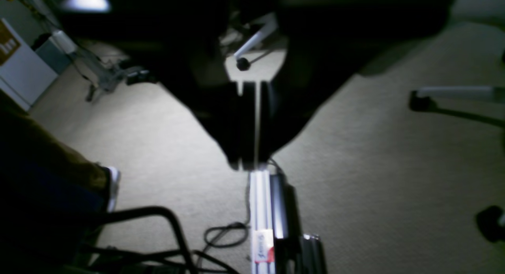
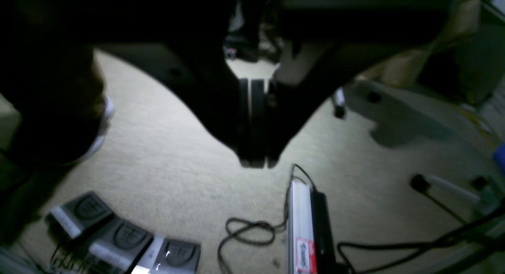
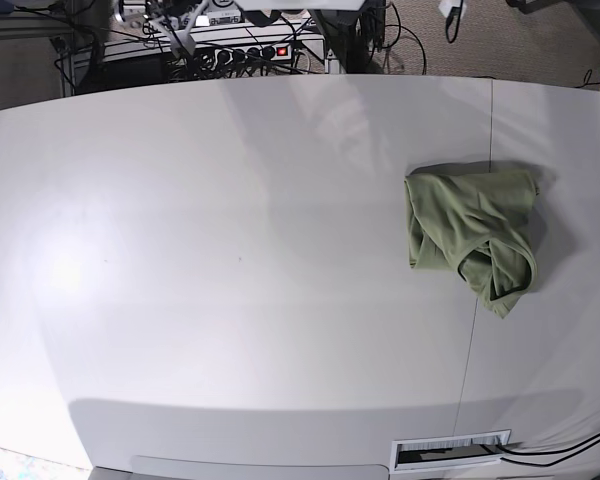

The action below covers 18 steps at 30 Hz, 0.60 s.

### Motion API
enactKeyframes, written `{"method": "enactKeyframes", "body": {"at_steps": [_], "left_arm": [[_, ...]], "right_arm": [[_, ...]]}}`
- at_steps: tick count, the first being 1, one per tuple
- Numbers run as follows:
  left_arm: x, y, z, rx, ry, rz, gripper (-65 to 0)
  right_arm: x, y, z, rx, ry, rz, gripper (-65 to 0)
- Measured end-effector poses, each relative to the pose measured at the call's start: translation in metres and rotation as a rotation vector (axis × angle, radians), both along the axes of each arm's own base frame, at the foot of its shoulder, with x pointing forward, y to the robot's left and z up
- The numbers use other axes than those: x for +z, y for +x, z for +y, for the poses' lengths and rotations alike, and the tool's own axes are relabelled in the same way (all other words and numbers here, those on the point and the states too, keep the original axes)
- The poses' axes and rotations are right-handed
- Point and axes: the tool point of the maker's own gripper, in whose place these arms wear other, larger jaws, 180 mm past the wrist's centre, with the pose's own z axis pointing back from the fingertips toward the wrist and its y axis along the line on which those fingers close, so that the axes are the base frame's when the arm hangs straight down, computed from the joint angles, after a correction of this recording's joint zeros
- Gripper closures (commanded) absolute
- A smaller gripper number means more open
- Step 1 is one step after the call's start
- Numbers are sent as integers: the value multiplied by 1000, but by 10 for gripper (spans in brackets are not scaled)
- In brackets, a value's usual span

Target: Fold the T-shirt properly

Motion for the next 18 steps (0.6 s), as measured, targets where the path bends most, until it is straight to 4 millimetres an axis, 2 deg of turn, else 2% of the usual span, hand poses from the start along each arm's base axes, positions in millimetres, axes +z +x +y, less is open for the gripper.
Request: {"method": "enactKeyframes", "body": {"at_steps": [4,9,11,14,18], "left_arm": [[-10,5,-11,11,5,-10,0],[-19,7,-12,-2,54,-17,0],[-21,8,-11,-4,79,-24,0],[-23,9,-16,10,92,-21,0],[-24,15,-37,30,71,-29,0]], "right_arm": [[-10,1,-2,64,-13,6,0],[-22,-1,17,222,27,-68,0],[-26,-6,24,252,33,-92,0],[-35,-18,24,279,-37,-91,0],[-42,-33,42,267,-70,-71,0]]}}
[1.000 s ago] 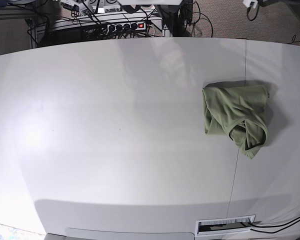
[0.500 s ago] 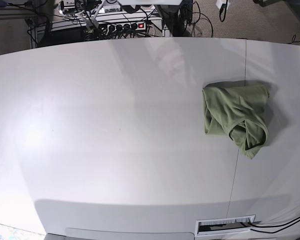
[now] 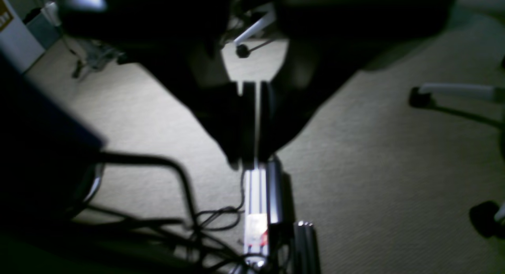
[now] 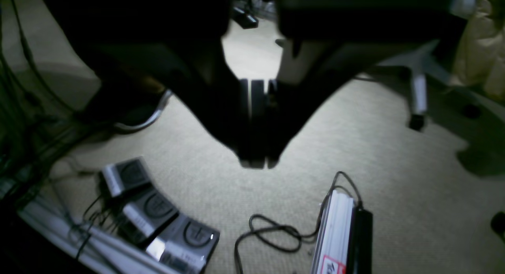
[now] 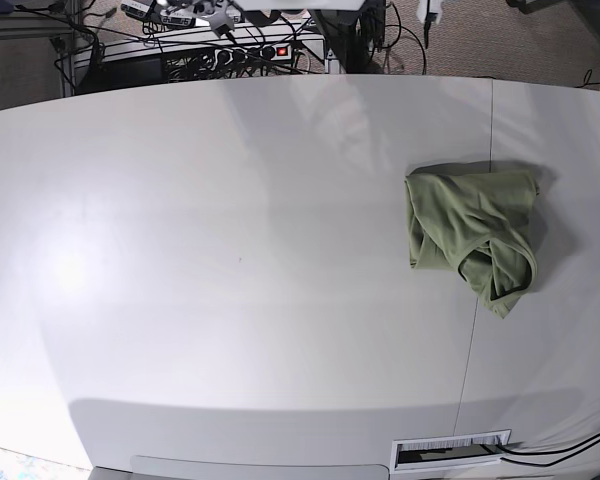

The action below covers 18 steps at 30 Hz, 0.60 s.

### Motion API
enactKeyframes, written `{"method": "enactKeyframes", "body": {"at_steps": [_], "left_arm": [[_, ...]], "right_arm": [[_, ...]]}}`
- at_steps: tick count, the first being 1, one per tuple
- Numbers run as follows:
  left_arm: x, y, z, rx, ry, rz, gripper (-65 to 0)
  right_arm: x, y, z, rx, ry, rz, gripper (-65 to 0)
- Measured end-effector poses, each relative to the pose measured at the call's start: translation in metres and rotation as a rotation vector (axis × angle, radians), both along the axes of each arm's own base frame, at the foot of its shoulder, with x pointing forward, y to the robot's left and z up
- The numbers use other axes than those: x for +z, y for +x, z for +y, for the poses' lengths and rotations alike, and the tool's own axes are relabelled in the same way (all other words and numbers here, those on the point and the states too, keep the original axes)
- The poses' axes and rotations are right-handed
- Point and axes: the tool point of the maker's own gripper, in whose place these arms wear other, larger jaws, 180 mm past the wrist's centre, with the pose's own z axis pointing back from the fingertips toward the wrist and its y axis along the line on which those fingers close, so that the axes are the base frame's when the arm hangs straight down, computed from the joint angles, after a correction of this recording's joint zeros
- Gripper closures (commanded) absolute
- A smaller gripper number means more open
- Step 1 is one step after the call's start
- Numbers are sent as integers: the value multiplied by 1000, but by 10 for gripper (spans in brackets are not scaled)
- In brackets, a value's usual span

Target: Fold the T-shirt properly

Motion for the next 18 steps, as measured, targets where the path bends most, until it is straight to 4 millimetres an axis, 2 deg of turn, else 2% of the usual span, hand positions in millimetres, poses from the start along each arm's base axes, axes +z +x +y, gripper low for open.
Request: {"method": "enactKeyframes", "body": {"at_steps": [3,5,11,18], "left_arm": [[-1,-3,-13,-13,4,5,0],[-2,-2,-14,-42,22,0,0],[-2,2,-14,-53,32,-20,0],[-3,11,-12,-53,31,-44,0]], "right_arm": [[-4,-1,14,-45,-38,-17,0],[-4,-1,16,-76,-55,-17,0],[-3,-1,-14,-83,-135,-15,0],[0,-2,-35,-150,-161,-3,0]]}}
